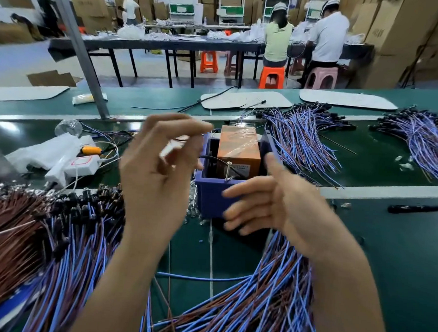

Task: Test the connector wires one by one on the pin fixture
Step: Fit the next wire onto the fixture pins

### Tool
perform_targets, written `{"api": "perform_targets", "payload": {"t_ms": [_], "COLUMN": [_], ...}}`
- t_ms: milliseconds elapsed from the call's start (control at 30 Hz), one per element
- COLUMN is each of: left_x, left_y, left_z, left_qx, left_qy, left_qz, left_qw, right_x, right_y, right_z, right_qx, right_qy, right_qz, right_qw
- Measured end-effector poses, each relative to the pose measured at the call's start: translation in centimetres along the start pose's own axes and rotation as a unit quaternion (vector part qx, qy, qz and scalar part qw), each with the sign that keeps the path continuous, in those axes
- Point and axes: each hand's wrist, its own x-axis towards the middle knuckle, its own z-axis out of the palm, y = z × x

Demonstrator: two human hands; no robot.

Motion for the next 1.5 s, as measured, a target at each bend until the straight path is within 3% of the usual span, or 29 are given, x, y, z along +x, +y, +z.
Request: {"api": "perform_targets", "payload": {"t_ms": [67, 233, 300, 400, 500, 600, 667, 733, 800, 933, 1167, 1367, 1433, 1500], "left_x": [-0.7, -1.8, -2.3, -3.4, -4.1, -3.8, -3.4, -2.8, -2.3, -1.8, -0.3, 0.7, 0.4, -0.4], "left_y": [1.5, 3.1, 3.8, 4.8, 4.9, 3.8, 2.5, 1.5, 0.6, 0.2, -0.6, -1.8, -1.6, -1.2], "left_z": [1.4, 2.6, 3.1, 4.2, 4.7, 4.5, 4.3, 4.0, 3.7, 3.0, 1.3, -0.2, 0.0, 0.9], "left_qx": [0.019, 0.034, 0.004, -0.042, -0.062, -0.004, 0.001, -0.097, -0.199, -0.307, -0.37, -0.385, -0.351, -0.266], "left_qy": [-0.054, -0.206, -0.244, -0.302, -0.327, -0.284, -0.242, -0.217, -0.195, -0.163, -0.06, 0.023, 0.011, -0.062], "left_qz": [0.039, 0.13, 0.144, 0.136, 0.099, -0.003, -0.155, -0.307, -0.382, -0.409, -0.408, -0.406, -0.41, -0.42], "left_qw": [0.998, 0.969, 0.959, 0.942, 0.938, 0.959, 0.958, 0.922, 0.881, 0.844, 0.833, 0.829, 0.842, 0.865], "right_x": [0.3, -0.2, -0.6, -1.2, -1.4, -1.8, -2.1, -2.2, -2.2, -1.7, -0.7, -0.1, 0.0, 0.4], "right_y": [0.1, 0.0, -0.5, -1.4, -1.3, -0.9, -0.8, -0.6, -0.4, 0.0, 1.3, 1.8, 1.8, 1.7], "right_z": [1.9, 1.5, 0.4, -0.7, -2.2, -3.2, -3.6, -3.5, -3.2, -2.4, -2.1, -2.0, -1.9, -1.7], "right_qx": [0.037, 0.15, 0.182, 0.245, 0.209, 0.132, 0.073, -0.001, -0.099, -0.219, -0.332, -0.341, -0.354, -0.341], "right_qy": [-0.069, -0.065, -0.031, 0.052, 0.125, 0.111, 0.079, 0.045, 0.016, -0.045, -0.152, -0.182, -0.173, -0.119], "right_qz": [0.024, -0.101, -0.16, -0.154, -0.173, -0.176, -0.174, -0.159, -0.124, -0.046, 0.086, 0.141, 0.127, 0.069], "right_qw": [0.997, 0.981, 0.97, 0.956, 0.954, 0.969, 0.979, 0.986, 0.987, 0.974, 0.927, 0.912, 0.911, 0.93]}}
